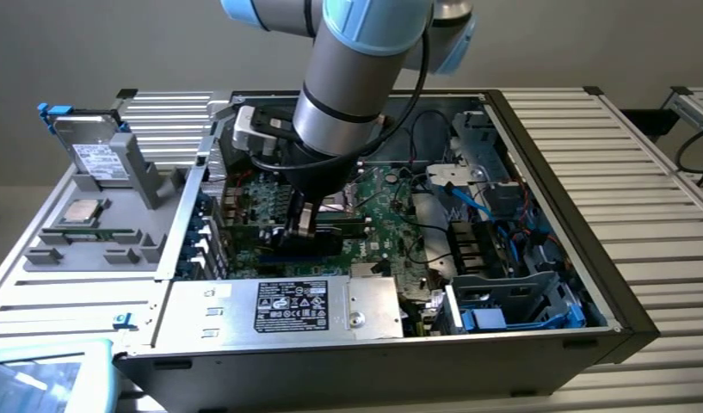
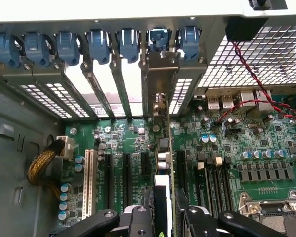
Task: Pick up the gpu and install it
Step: 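Insert the gpu into the slot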
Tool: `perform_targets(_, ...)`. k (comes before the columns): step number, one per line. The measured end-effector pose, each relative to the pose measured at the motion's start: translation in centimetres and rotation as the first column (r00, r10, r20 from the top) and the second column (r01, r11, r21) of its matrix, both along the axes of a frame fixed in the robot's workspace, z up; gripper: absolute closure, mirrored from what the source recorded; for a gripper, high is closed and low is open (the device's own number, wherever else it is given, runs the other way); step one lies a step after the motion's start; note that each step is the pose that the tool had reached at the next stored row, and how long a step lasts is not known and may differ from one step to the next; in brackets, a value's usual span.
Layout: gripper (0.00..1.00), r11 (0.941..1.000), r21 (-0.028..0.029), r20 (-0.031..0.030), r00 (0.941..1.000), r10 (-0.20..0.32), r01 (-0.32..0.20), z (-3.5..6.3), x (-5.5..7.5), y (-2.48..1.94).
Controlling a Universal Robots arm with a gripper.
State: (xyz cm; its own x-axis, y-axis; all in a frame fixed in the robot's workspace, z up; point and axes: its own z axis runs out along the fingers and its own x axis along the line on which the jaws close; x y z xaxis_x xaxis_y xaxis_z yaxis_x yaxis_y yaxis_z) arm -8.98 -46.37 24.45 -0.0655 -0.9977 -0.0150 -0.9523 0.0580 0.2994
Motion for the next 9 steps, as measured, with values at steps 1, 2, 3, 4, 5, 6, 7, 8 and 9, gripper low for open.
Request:
perform_targets(1, 0.73, 1.0000, 0.0006, 0.0001, 1.0000, 0.000, 0.000, -0.01, 0.00, 0.00)
perform_targets(2, 0.73, 1.0000, 0.0007, 0.0002, 1.0000, 0.000, 0.000, -0.02, -0.01, 0.00)
perform_targets(3, 0.73, 1.0000, 0.0008, 0.0002, 1.0000, 0.000, 0.000, -0.02, -0.04, 0.00)
perform_targets(4, 0.73, 1.0000, 0.0008, 0.0001, 1.0000, 0.000, 0.000, -0.02, -0.10, -0.01)
perform_targets(5, 0.73, 1.0000, 0.0008, 0.0001, 1.0000, 0.000, 0.000, -0.02, -0.13, -0.01)
perform_targets(6, 0.73, 1.0000, 0.0004, 0.0001, 1.0000, 0.001, -0.001, -0.01, -0.13, -0.01)
perform_targets(7, 0.73, 1.0000, 0.0000, 0.0001, 1.0000, 0.004, -0.004, -0.01, -0.13, -0.01)
perform_targets(8, 0.73, 1.0000, -0.0002, 0.0000, 1.0000, 0.008, -0.008, -0.01, -0.13, -0.03)
perform_targets(9, 0.73, 0.9999, -0.0002, 0.0001, 0.9999, 0.012, -0.012, -0.02, -0.14, -0.04)
